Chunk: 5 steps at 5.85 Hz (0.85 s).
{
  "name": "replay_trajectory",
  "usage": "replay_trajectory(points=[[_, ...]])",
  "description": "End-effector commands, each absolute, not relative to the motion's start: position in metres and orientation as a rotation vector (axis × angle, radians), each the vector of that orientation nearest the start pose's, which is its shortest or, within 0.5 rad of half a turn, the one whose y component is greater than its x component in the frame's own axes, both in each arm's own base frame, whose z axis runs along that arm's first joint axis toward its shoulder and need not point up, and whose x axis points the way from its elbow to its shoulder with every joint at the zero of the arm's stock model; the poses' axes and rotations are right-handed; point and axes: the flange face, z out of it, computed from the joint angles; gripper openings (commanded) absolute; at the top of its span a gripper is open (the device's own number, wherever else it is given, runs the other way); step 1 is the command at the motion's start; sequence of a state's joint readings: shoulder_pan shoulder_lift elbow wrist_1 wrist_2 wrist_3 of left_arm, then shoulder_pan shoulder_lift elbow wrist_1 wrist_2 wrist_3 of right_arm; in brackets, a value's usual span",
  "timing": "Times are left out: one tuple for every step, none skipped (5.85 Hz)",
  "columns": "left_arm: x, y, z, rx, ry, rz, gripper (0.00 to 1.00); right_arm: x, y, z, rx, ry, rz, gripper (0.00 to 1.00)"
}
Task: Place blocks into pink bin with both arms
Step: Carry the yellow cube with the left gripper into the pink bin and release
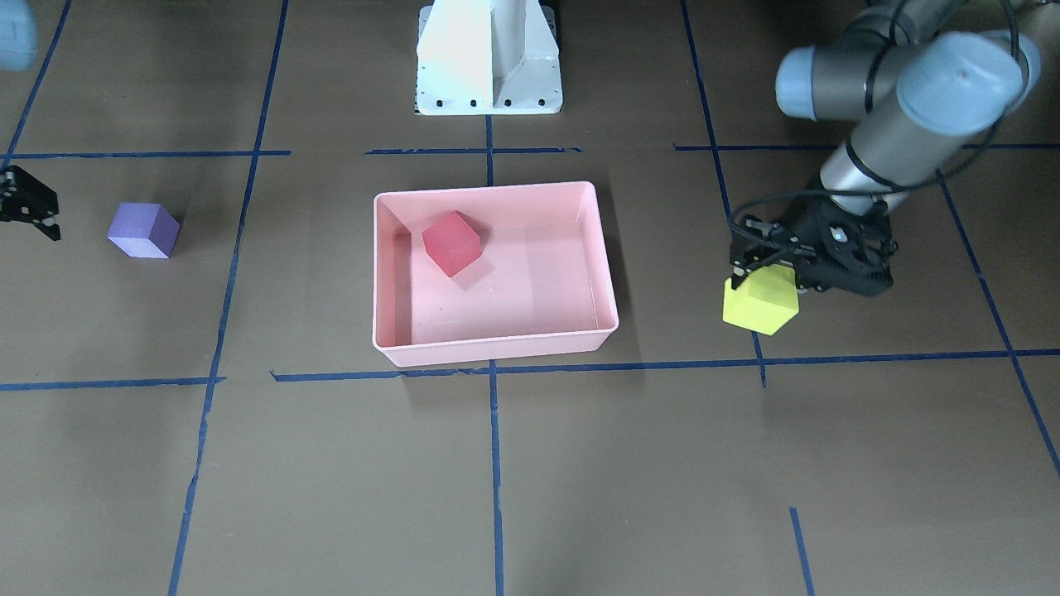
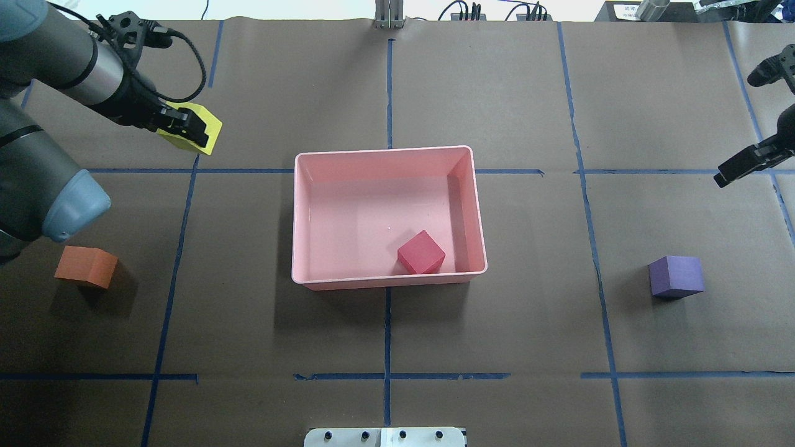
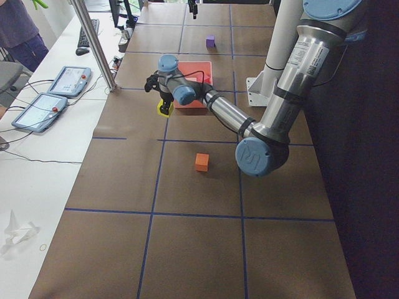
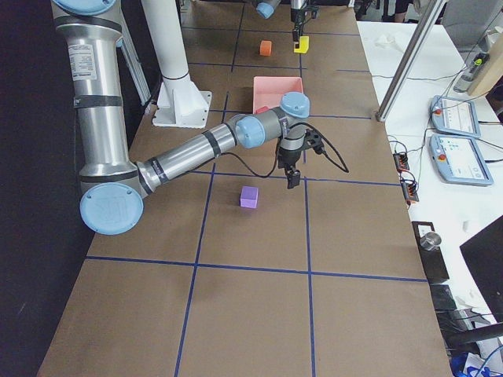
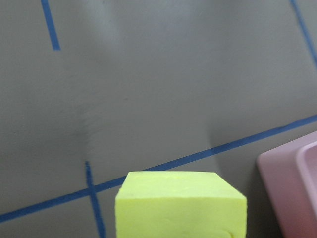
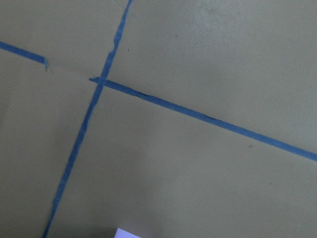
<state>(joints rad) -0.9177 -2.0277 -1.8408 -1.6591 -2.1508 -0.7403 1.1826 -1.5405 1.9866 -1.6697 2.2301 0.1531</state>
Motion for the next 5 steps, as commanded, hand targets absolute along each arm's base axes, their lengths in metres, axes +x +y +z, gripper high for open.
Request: replay_trajectory(points=[[0.386, -0.462, 0.168, 0.205, 0.899, 0.057, 0.60, -0.102, -0.454, 0.479, 0.152, -0.718, -0.345, 1.00], [0.430, -0.433, 0.148, 0.200, 0.900, 0.011, 0.68, -0.098, -0.441, 0.505, 0.178, -0.730, -0.329, 1.00], [0.444, -0.422, 0.148, 0.210, 0.891, 0.013, 1.00, -0.109, -0.437, 0.514, 0.162, -0.750, -0.249, 1.00], [0.444, -0.421, 0.147, 0.211, 0.891, 0.013, 1.00, -0.145, -0.430, 0.513, 0.133, -0.774, -0.175, 1.00], [0.444, -0.421, 0.146, 0.211, 0.893, 0.013, 1.00, -0.184, -0.420, 0.504, 0.126, -0.789, -0.077, 1.00]])
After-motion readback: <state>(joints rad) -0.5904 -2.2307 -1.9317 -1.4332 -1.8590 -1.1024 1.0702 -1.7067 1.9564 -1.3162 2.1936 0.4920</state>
